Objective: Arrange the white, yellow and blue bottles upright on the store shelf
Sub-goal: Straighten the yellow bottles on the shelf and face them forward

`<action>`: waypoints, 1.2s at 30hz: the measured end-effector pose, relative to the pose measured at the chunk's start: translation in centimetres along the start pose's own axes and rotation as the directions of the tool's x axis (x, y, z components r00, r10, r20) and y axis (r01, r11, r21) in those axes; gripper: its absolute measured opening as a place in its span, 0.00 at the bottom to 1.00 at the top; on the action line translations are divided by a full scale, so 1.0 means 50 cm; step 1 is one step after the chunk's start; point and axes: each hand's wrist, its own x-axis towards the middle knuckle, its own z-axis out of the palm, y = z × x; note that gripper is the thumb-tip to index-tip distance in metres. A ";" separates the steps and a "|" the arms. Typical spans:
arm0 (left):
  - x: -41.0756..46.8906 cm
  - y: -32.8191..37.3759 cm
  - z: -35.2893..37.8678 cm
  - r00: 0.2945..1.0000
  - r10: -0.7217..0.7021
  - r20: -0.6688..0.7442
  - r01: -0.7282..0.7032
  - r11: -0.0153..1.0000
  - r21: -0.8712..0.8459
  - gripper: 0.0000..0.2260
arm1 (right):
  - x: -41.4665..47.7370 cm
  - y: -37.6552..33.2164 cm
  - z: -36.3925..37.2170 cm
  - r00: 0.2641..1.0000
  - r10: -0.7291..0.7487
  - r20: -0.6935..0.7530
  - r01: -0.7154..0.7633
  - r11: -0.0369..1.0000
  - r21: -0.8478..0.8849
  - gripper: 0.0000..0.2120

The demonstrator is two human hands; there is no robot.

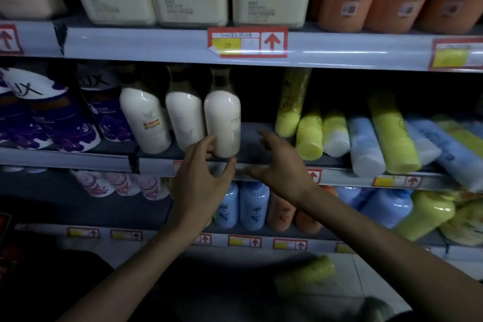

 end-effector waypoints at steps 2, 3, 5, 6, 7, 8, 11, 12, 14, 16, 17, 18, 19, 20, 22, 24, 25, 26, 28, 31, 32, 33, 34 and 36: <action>-0.023 0.003 -0.001 0.996 0.076 0.042 -0.078 0.996 0.053 0.23 | -0.053 0.019 -0.036 0.998 -0.047 0.043 0.049 0.997 -0.052 0.44; -0.035 0.006 -0.003 0.990 0.123 0.065 -0.127 0.990 0.064 0.22 | -0.080 0.026 -0.053 0.996 -0.066 0.059 0.070 0.994 -0.085 0.43; -0.063 0.013 0.004 0.968 0.216 0.124 -0.229 0.969 0.095 0.23 | -0.137 0.043 -0.086 0.988 -0.122 0.096 0.134 0.982 -0.135 0.38; -0.080 0.018 0.012 0.952 0.257 0.165 -0.277 0.954 0.114 0.23 | -0.166 0.056 -0.100 0.979 -0.164 0.121 0.181 0.972 -0.150 0.35; -0.098 0.022 0.021 0.932 0.291 0.217 -0.322 0.938 0.127 0.23 | -0.195 0.073 -0.111 0.968 -0.198 0.152 0.223 0.960 -0.172 0.32; -0.119 0.025 0.032 0.907 0.326 0.265 -0.370 0.920 0.134 0.23 | -0.224 0.094 -0.118 0.958 -0.207 0.197 0.247 0.947 -0.205 0.30; -0.187 0.028 0.074 0.813 0.440 0.382 -0.520 0.843 0.135 0.22 | -0.297 0.169 -0.120 0.927 -0.089 0.364 0.206 0.933 -0.297 0.34; -0.211 0.027 0.089 0.775 0.466 0.427 -0.561 0.818 0.126 0.21 | -0.314 0.193 -0.114 0.911 -0.023 0.413 0.163 0.938 -0.306 0.34; -0.255 0.020 0.125 0.689 0.491 0.533 -0.628 0.772 0.101 0.21 | -0.336 0.241 -0.097 0.865 0.132 0.484 0.053 0.936 -0.349 0.33; -0.296 0.001 0.165 0.615 0.444 0.651 -0.649 0.754 0.100 0.22 | -0.350 0.287 -0.079 0.813 0.272 0.514 -0.036 0.906 -0.422 0.32; -0.314 -0.012 0.185 0.581 0.399 0.709 -0.649 0.753 0.108 0.23 | -0.358 0.307 -0.071 0.796 0.313 0.518 -0.059 0.892 -0.449 0.32; -0.331 -0.026 0.206 0.543 0.350 0.763 -0.652 0.749 0.121 0.24 | -0.369 0.322 -0.063 0.785 0.338 0.519 -0.074 0.883 -0.464 0.32; -0.348 -0.038 0.227 0.503 0.303 0.810 -0.661 0.739 0.133 0.26 | -0.382 0.336 -0.056 0.775 0.358 0.520 -0.086 0.876 -0.474 0.33; -0.364 -0.050 0.249 0.462 0.258 0.848 -0.673 0.726 0.146 0.26 | -0.396 0.347 -0.049 0.758 0.380 0.530 -0.092 0.867 -0.490 0.34; -0.391 -0.066 0.292 0.387 0.147 0.910 -0.686 0.706 0.178 0.28 | -0.430 0.365 -0.032 0.698 0.433 0.570 -0.074 0.836 -0.544 0.36; -0.411 -0.081 0.335 0.328 0.044 0.944 -0.689 0.694 0.207 0.30 | -0.463 0.381 -0.016 0.644 0.451 0.617 -0.008 0.812 -0.584 0.38; -0.421 -0.088 0.353 0.309 0.015 0.951 -0.691 0.690 0.213 0.31 | -0.476 0.387 -0.008 0.620 0.451 0.642 0.028 0.805 -0.592 0.39; -0.431 -0.097 0.372 0.295 -0.002 0.956 -0.695 0.686 0.216 0.31 | -0.487 0.392 -0.002 0.598 0.449 0.664 0.055 0.804 -0.593 0.39; -0.451 -0.117 0.409 0.286 -0.025 0.958 -0.711 0.665 0.229 0.30 | -0.497 0.397 0.004 0.560 0.452 0.694 0.069 0.810 -0.583 0.38; -0.478 -0.150 0.463 0.287 -0.048 0.957 -0.759 0.599 0.257 0.30 | -0.496 0.400 0.006 0.544 0.457 0.704 0.050 0.820 -0.570 0.37; -0.488 -0.162 0.480 0.295 -0.085 0.952 -0.759 0.584 0.287 0.31 | -0.495 0.398 0.006 0.548 0.450 0.706 0.047 0.826 -0.562 0.37; -0.496 -0.172 0.496 0.310 -0.129 0.942 -0.756 0.567 0.327 0.32 | -0.494 0.396 0.004 0.555 0.442 0.705 0.047 0.829 -0.557 0.37; -0.504 -0.179 0.512 0.333 -0.165 0.928 -0.753 0.546 0.367 0.33 | -0.494 0.393 0.002 0.564 0.433 0.703 0.052 0.831 -0.554 0.36; -0.522 -0.189 0.544 0.367 -0.184 0.912 -0.743 0.532 0.406 0.30 | -0.493 0.389 -0.004 0.583 0.419 0.696 0.068 0.829 -0.555 0.35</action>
